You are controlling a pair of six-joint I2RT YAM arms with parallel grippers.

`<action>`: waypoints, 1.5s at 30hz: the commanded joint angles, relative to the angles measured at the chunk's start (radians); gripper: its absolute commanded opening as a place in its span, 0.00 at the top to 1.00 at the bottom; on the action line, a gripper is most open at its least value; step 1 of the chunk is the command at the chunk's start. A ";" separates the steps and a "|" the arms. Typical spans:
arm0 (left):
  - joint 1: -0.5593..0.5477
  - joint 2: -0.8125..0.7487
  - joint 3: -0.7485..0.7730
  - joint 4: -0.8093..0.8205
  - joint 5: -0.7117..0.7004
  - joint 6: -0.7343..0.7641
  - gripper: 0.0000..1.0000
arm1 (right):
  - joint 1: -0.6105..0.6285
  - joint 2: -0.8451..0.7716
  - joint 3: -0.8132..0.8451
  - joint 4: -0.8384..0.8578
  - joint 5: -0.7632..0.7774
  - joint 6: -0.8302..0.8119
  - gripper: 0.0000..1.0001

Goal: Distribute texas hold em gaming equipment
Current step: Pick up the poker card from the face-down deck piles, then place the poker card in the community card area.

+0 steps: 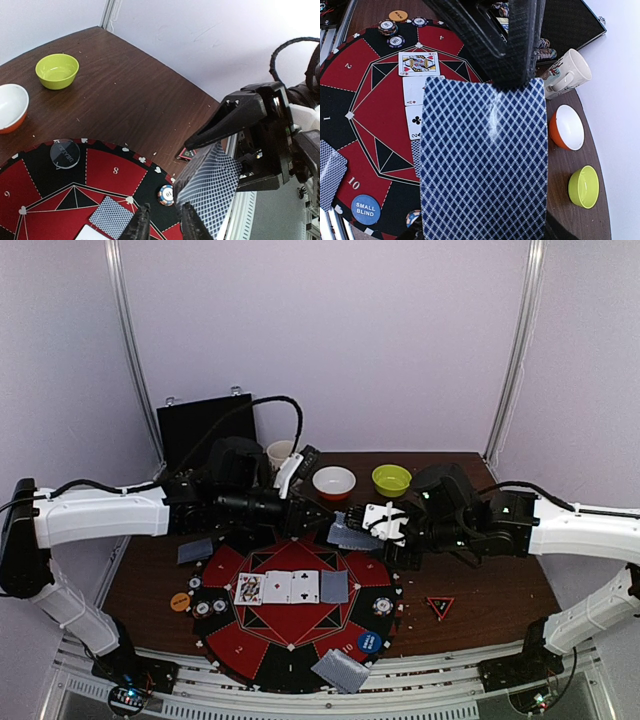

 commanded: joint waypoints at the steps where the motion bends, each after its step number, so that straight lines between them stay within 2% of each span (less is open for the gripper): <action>1: 0.001 0.007 0.003 0.037 0.055 -0.006 0.74 | 0.004 -0.017 0.004 0.021 0.022 -0.008 0.44; 10: 0.002 0.057 0.026 0.055 0.108 -0.019 0.74 | 0.004 -0.018 0.005 0.013 0.027 -0.011 0.44; 12: 0.002 0.061 0.028 0.058 0.123 -0.019 0.82 | 0.004 -0.019 0.005 0.015 0.029 -0.011 0.44; 14: 0.002 0.058 0.031 0.053 0.125 -0.017 0.99 | 0.004 -0.021 0.001 0.015 0.034 -0.010 0.44; 15: 0.003 0.052 0.031 0.053 0.119 -0.017 1.00 | 0.005 -0.021 0.000 0.015 0.039 -0.009 0.44; 20: 0.023 0.009 0.010 0.060 0.108 -0.021 1.00 | -0.021 -0.018 -0.029 0.026 0.063 0.007 0.45; 28: 0.068 -0.032 -0.025 0.125 0.190 -0.057 1.00 | -0.072 -0.006 -0.053 0.041 0.067 0.042 0.45; 32: 0.099 -0.056 -0.035 0.116 0.184 -0.071 1.00 | -0.109 0.003 -0.064 0.042 0.067 0.066 0.45; 40: 0.143 -0.109 -0.052 -0.048 0.046 0.010 1.00 | -0.205 0.046 -0.068 0.028 0.064 0.153 0.45; 45: 0.142 -0.070 -0.035 -0.151 0.111 0.120 1.00 | -0.245 0.079 -0.064 0.025 0.073 0.194 0.45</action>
